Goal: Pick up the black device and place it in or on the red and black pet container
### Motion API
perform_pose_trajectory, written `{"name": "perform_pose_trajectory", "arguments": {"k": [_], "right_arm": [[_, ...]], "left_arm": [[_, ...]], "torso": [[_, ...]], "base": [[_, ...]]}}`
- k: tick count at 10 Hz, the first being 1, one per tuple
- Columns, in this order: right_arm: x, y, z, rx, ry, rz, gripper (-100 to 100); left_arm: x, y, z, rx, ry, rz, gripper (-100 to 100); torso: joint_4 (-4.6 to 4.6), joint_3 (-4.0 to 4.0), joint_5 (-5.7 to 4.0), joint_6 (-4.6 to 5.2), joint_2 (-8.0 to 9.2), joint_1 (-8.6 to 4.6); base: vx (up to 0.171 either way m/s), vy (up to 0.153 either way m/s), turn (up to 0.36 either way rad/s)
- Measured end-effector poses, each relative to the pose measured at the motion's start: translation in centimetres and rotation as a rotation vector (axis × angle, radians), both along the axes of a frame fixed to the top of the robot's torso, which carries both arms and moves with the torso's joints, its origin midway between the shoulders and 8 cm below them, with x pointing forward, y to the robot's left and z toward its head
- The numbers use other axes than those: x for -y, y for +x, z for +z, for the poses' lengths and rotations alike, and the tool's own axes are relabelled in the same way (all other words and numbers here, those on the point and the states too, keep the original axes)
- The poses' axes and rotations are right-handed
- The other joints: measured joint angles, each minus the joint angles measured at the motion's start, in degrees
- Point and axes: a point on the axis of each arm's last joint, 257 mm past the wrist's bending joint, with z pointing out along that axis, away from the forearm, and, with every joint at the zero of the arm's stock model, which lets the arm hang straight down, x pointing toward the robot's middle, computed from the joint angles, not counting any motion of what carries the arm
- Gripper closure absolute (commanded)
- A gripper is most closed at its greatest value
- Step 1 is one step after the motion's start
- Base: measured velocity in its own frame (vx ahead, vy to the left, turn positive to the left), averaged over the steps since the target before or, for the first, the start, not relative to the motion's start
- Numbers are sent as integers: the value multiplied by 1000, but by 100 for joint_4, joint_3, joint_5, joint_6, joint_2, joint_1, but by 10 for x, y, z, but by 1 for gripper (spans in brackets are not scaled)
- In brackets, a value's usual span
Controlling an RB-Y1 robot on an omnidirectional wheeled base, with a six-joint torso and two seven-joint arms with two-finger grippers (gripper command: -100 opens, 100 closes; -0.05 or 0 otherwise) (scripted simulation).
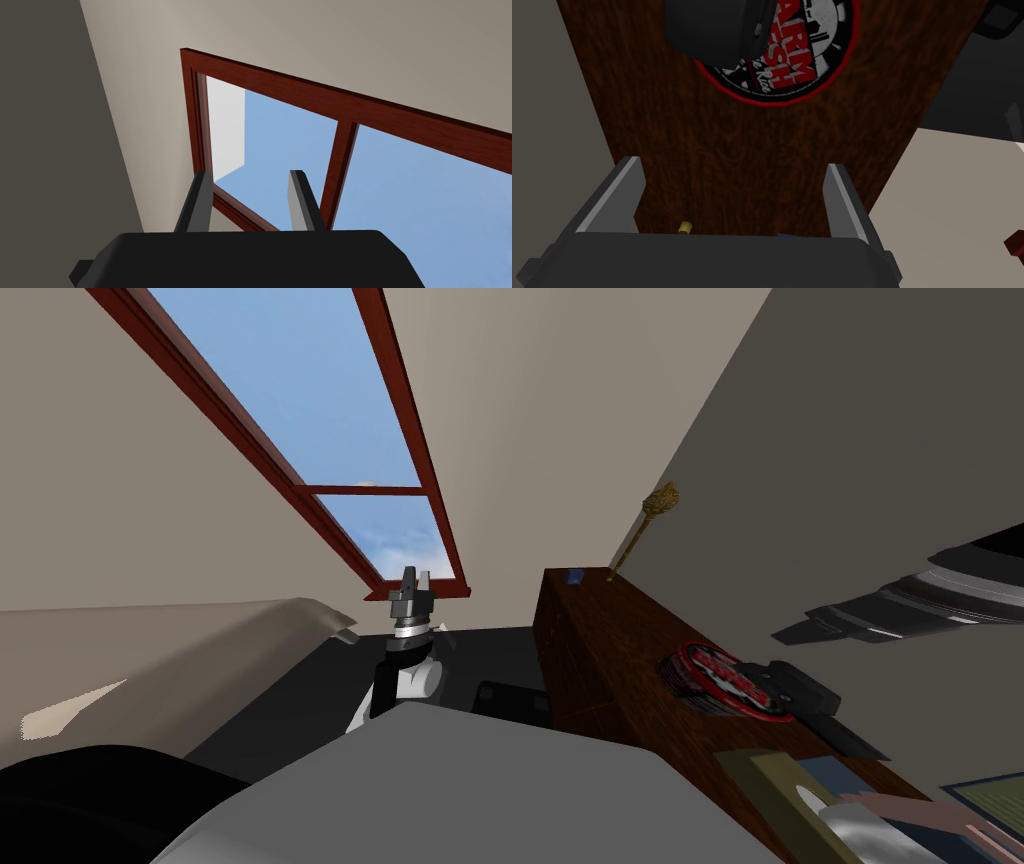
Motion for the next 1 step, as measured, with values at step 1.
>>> {"name": "perform_pose_trajectory", "arguments": {"k": [1], "right_arm": [[0, 0, 0, 0, 0, 0, 0]], "left_arm": [[0, 0, 0, 0, 0, 0, 0]], "torso": [[0, 0, 0, 0, 0, 0]], "base": [[0, 0, 0]]}}
